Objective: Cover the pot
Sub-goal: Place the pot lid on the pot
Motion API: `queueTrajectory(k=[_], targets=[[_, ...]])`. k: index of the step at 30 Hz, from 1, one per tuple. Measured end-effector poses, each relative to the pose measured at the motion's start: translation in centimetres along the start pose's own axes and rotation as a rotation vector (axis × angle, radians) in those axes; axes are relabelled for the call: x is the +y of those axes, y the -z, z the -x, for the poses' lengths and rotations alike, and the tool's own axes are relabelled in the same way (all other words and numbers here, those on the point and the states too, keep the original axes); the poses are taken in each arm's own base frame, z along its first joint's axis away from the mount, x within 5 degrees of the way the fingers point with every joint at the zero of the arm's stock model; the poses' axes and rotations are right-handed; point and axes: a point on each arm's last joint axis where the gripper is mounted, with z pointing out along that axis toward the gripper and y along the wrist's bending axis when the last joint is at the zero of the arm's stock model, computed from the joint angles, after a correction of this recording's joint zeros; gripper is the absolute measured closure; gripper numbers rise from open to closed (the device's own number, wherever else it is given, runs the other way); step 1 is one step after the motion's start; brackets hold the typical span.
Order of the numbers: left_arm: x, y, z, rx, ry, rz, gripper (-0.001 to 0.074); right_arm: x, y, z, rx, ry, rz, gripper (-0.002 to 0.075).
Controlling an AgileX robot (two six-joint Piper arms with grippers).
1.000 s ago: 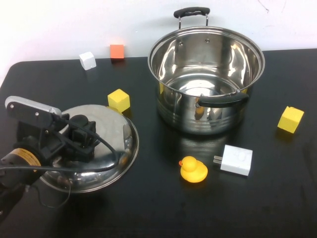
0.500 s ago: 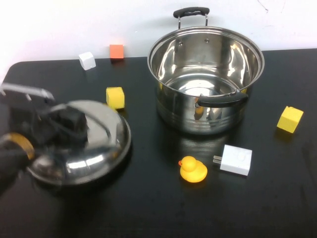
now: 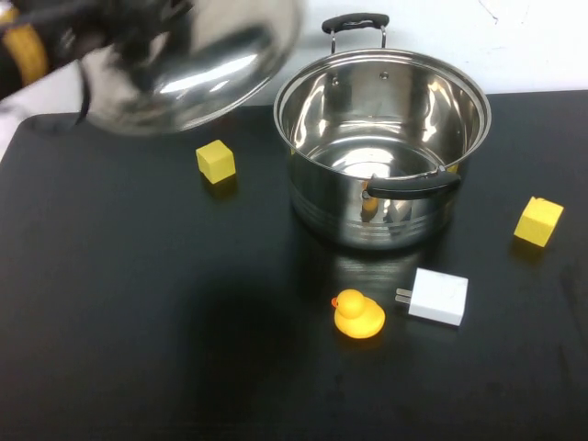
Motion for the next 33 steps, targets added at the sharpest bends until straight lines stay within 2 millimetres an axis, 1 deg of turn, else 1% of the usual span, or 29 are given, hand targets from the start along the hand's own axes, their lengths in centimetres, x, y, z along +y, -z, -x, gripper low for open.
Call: queueTrajectory(k=[1,3,6,8,11,13,16,18,20,24,29,33], targets=[[-0.7,-0.8,0.6,0.000,-0.012,-0.035,0.0405,0.0,0.0,0.0,0.000,0.000,0.000,0.0728],[-2.0,-2.6,0.9,0.012,-0.038,-0.088,0.0405,0.0,0.0,0.0,0.000,0.000,0.000,0.0728],[-4.4,-5.4,0.6,0.035,-0.087,-0.136,0.0405,0.0,0.0,0.0,0.000,0.000,0.000,0.0728],[-6.1,-7.1,-0.1,0.045,-0.107,-0.153,0.0405,0.0,0.0,0.0,0.000,0.000,0.000,0.0728],[-8.0,-9.4,-1.8,0.074,-0.138,-0.162,0.0405,0.0,0.0,0.0,0.000,0.000,0.000,0.0728],[-9.4,-10.7,-3.1,0.098,-0.193,-0.185,0.0405,0.0,0.0,0.0,0.000,0.000,0.000,0.0728],[-10.7,-12.2,-4.8,0.127,-0.248,-0.192,0.0405,0.0,0.0,0.0,0.000,0.000,0.000,0.0728],[-11.1,-12.9,-5.7,0.141,-0.261,-0.177,0.0405,0.0,0.0,0.0,0.000,0.000,0.000,0.0728],[-11.2,-13.6,-6.6,0.155,-0.264,-0.161,0.0405,0.0,0.0,0.0,0.000,0.000,0.000,0.0728],[-10.9,-14.3,-7.8,0.179,-0.262,-0.142,0.0405,0.0,0.0,0.0,0.000,0.000,0.000,0.0728],[-10.6,-14.6,-8.3,0.187,-0.264,-0.117,0.0405,0.0,0.0,0.0,0.000,0.000,0.000,0.0728],[-10.5,-14.7,-8.3,0.185,-0.262,-0.113,0.0405,0.0,0.0,0.0,0.000,0.000,0.000,0.0728]])
